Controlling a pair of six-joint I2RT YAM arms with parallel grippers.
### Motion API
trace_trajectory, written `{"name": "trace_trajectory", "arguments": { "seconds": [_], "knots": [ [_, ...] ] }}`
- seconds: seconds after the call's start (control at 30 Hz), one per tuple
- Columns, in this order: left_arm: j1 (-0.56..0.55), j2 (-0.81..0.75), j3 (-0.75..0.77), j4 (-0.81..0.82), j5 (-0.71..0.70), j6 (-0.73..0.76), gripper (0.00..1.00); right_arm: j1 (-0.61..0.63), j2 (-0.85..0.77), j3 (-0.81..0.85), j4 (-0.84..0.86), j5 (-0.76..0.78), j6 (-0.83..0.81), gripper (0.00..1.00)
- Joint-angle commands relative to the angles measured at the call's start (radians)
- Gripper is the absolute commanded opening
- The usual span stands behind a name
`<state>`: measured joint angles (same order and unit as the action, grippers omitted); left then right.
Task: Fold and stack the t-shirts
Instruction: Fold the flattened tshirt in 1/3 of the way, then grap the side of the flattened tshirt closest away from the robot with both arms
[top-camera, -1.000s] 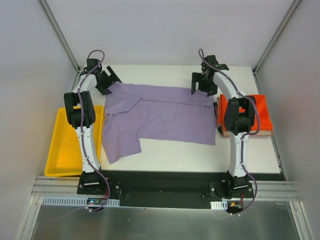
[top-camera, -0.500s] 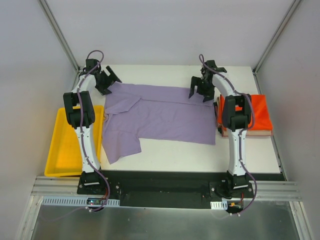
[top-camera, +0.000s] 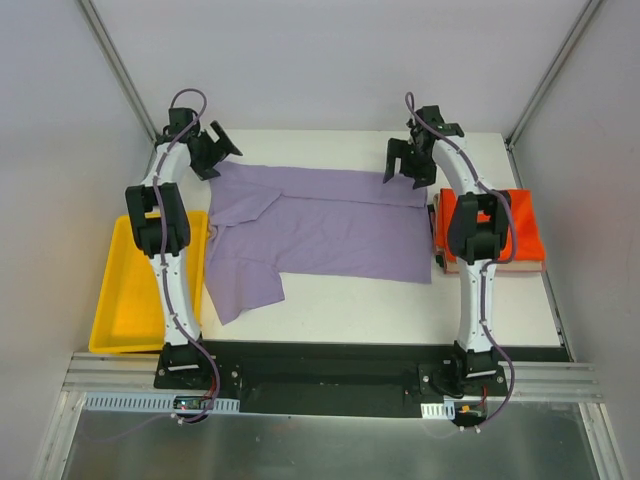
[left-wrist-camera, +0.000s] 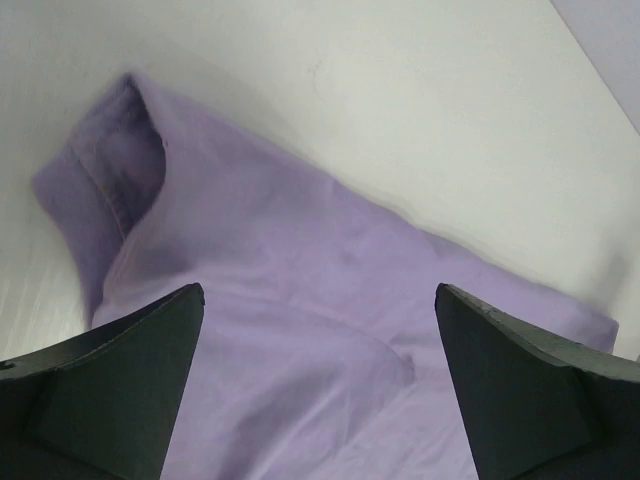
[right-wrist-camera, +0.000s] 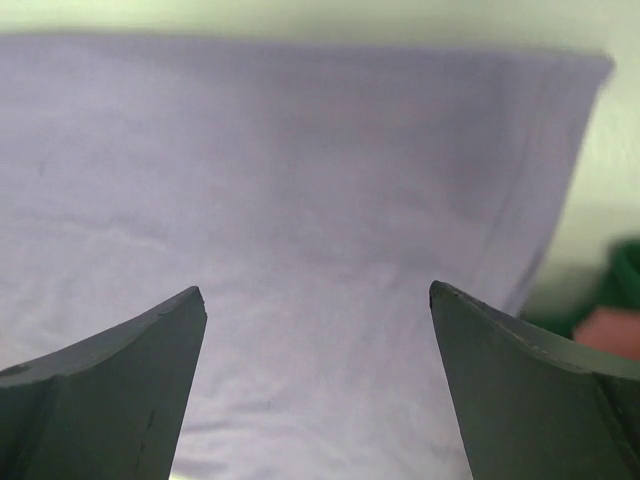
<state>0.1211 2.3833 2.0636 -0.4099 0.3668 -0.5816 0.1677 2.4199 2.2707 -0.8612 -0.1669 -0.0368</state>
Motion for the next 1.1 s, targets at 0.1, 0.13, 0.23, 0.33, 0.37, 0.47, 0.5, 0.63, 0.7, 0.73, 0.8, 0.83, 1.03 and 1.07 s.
{"name": "trace_trajectory", "arguments": {
  "seconds": [0.1, 0.13, 0.23, 0.33, 0.37, 0.47, 0.5, 0.63, 0.7, 0.73, 0.8, 0.83, 1.03, 1.07],
  "knots": [
    [-0.081, -0.465, -0.338, -0.015, -0.009, 0.107, 0.99, 0.133, -0.499, -0.467, 0.092, 0.127, -0.028, 0.96],
    [-0.099, -0.533, -0.421, -0.015, -0.022, 0.117, 0.99, 0.156, -0.551, -0.538, 0.099, 0.125, -0.011, 0.96],
    [-0.185, -0.729, -0.696, -0.015, -0.132, 0.117, 0.99, 0.217, -0.703, -0.782, 0.157, 0.147, 0.035, 0.96],
    [-0.273, -0.875, -0.893, -0.029, -0.219, 0.083, 0.99, 0.271, -0.869, -0.998, 0.24, 0.243, 0.113, 0.96],
    [-0.293, -0.919, -0.948, -0.032, -0.233, 0.06, 0.99, 0.285, -0.925, -1.051, 0.27, 0.269, 0.13, 0.96],
    [-0.346, -1.035, -1.097, -0.044, -0.255, -0.006, 0.99, 0.297, -1.091, -1.235, 0.373, 0.303, 0.199, 0.96],
    [-0.369, -1.068, -1.129, -0.058, -0.267, -0.015, 0.99, 0.297, -1.135, -1.287, 0.425, 0.3, 0.207, 0.96],
    [-0.451, -1.209, -1.273, -0.154, -0.35, -0.102, 0.99, 0.296, -1.251, -1.427, 0.493, 0.303, 0.204, 0.96],
    [-0.472, -1.288, -1.342, -0.213, -0.386, -0.162, 0.99, 0.268, -1.272, -1.467, 0.49, 0.242, 0.206, 0.96],
    [-0.478, -1.335, -1.375, -0.243, -0.399, -0.202, 0.99, 0.248, -1.28, -1.481, 0.49, 0.192, 0.215, 0.96],
    [-0.491, -1.426, -1.457, -0.268, -0.411, -0.274, 0.98, 0.222, -1.289, -1.519, 0.511, 0.116, 0.222, 0.96],
    [-0.495, -1.469, -1.49, -0.276, -0.417, -0.306, 0.97, 0.214, -1.291, -1.537, 0.521, 0.104, 0.221, 0.96],
    [-0.5, -1.549, -1.551, -0.302, -0.503, -0.423, 0.81, 0.199, -1.282, -1.557, 0.525, 0.047, 0.18, 0.96],
    [-0.5, -1.544, -1.548, -0.308, -0.514, -0.437, 0.78, 0.196, -1.282, -1.556, 0.521, 0.049, 0.173, 0.96]
  ]
}}
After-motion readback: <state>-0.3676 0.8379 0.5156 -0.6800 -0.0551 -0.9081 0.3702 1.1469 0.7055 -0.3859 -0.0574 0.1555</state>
